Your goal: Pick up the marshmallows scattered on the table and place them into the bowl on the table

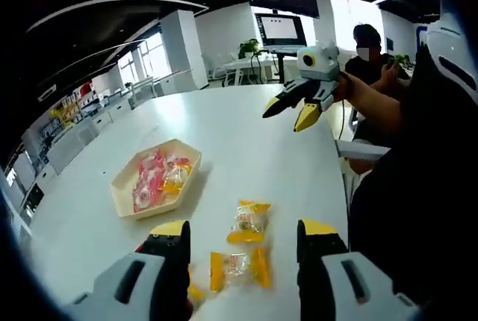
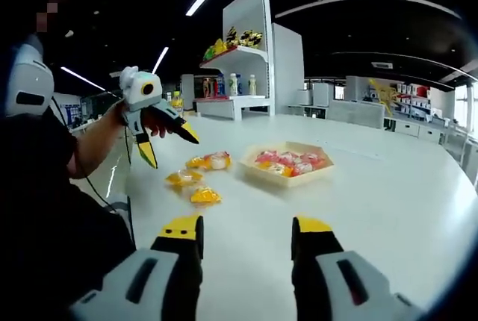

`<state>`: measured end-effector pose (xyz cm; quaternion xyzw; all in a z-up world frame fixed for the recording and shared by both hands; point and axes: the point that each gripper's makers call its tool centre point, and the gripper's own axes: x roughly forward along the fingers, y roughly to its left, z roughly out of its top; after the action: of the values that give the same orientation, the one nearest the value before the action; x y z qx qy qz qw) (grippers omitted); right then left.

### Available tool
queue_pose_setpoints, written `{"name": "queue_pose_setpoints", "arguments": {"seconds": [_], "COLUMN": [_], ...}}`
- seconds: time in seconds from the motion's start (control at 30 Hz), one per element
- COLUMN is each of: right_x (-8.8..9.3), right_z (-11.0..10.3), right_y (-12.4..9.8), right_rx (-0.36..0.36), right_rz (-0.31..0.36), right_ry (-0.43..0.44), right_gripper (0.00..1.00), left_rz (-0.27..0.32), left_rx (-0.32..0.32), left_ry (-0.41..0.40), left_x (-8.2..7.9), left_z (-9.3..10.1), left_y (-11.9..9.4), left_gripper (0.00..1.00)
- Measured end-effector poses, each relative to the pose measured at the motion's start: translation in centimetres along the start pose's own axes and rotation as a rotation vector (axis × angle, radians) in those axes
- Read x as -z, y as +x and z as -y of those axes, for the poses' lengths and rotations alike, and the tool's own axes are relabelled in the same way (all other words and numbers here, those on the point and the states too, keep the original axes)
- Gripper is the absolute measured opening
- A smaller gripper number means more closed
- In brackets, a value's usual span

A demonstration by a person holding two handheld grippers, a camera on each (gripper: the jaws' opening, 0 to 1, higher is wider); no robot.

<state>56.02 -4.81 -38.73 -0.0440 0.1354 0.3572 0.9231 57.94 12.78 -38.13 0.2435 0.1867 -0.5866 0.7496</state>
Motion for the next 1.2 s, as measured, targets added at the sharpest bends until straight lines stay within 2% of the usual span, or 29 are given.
{"name": "queue_pose_setpoints", "arguments": {"seconds": [0.13, 0.23, 0.4, 0.6, 0.8, 1.2], "right_x": [-0.1, 0.0, -0.1, -0.1, 0.2, 0.5], "right_z": [-0.1, -0.1, -0.5, -0.3, -0.6, -0.8], "right_y": [-0.1, -0.2, -0.2, -0.3, -0.1, 0.2], "right_rx": [0.010, 0.014, 0.015, 0.013, 0.004, 0.006], "right_rz": [0.009, 0.007, 0.007, 0.015, 0.009, 0.009], "right_ry": [0.009, 0.015, 0.015, 0.018, 0.022, 0.039], "right_gripper": [0.44, 0.44, 0.44, 0.43, 0.43, 0.43], "left_rz": [-0.031, -0.052, -0.066, -0.110, -0.164, -0.184], "left_rx": [0.035, 0.036, 0.054, 0.061, 0.070, 0.104], "left_ry": [-0.036, -0.052, -0.051, -0.040, -0.041, -0.058], "left_x": [-0.1, -0.1, -0.2, 0.5, 1.9, 2.5], "left_z": [0.3, 0.0, 0.0, -0.3, -0.5, 0.4], "left_y": [1.3, 2.2, 3.1, 4.1, 5.3, 6.5], "left_gripper": [0.55, 0.54, 0.53, 0.53, 0.52, 0.47]}}
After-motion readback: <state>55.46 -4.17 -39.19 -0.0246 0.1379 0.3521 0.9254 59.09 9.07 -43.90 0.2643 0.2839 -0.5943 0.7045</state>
